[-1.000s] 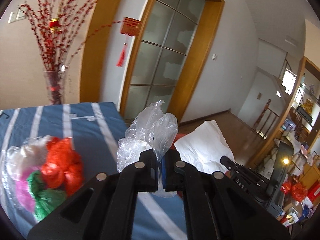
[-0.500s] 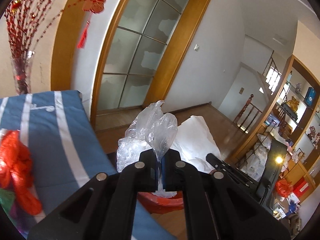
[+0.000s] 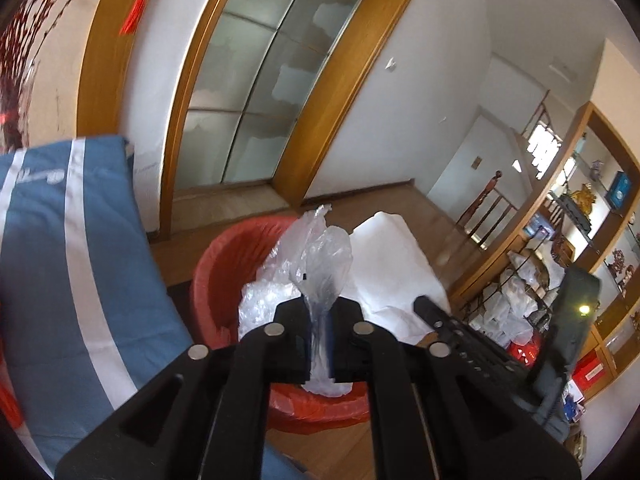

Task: Collect trash
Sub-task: 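Carry the clear and white bags over the red basket with both tools, then open both tools to drop the bags into the basket and return, then grasp the green bag with the right tool and lift it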

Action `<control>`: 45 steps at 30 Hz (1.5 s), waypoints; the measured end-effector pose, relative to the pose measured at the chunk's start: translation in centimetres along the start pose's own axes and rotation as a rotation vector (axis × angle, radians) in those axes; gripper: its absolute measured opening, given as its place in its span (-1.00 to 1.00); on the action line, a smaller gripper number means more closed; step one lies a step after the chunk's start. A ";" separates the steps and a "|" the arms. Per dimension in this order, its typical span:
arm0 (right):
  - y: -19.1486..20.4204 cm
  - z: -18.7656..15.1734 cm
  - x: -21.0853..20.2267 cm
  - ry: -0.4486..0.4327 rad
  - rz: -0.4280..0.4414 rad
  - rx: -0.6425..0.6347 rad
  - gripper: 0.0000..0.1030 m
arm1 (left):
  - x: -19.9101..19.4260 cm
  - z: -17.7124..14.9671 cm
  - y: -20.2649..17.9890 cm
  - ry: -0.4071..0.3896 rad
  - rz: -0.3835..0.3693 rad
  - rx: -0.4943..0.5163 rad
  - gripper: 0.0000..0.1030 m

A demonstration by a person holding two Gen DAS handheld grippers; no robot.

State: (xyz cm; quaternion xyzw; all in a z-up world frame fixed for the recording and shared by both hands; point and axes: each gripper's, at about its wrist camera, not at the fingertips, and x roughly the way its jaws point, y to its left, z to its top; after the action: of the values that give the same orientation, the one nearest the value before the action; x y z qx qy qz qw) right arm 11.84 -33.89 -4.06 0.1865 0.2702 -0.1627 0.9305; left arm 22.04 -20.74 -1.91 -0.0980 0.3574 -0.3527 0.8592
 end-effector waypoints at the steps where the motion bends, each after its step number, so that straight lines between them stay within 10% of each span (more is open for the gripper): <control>1: -0.1 -0.1 0.1 0.005 -0.003 0.001 -0.71 | 0.2 -0.2 0.2 0.011 0.005 -0.011 -0.65; 4: -0.5 -0.5 0.2 0.008 -0.012 0.008 -0.33 | 0.4 -0.6 1.2 0.024 0.033 -0.037 -0.43; 19: 2.9 -1.7 -1.6 -0.002 0.009 -0.104 -0.33 | -8.5 -3.3 4.0 -0.072 0.328 -0.004 0.21; 33: 13.8 -5.2 -3.6 0.070 0.249 -0.292 -0.33 | -22.0 -7.0 11.0 -0.244 0.663 -0.078 0.37; 45: 27.3 -10.8 -5.3 0.179 0.558 -0.492 -0.34 | -30.3 -12.2 19.3 -0.233 1.006 -0.237 0.67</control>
State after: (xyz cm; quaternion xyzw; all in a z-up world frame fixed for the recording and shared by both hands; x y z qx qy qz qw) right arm 13.83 -4.11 -2.47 0.0373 0.3204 0.1835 0.9286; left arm 9.02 14.92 -2.40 -0.0497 0.2998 0.1593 0.9393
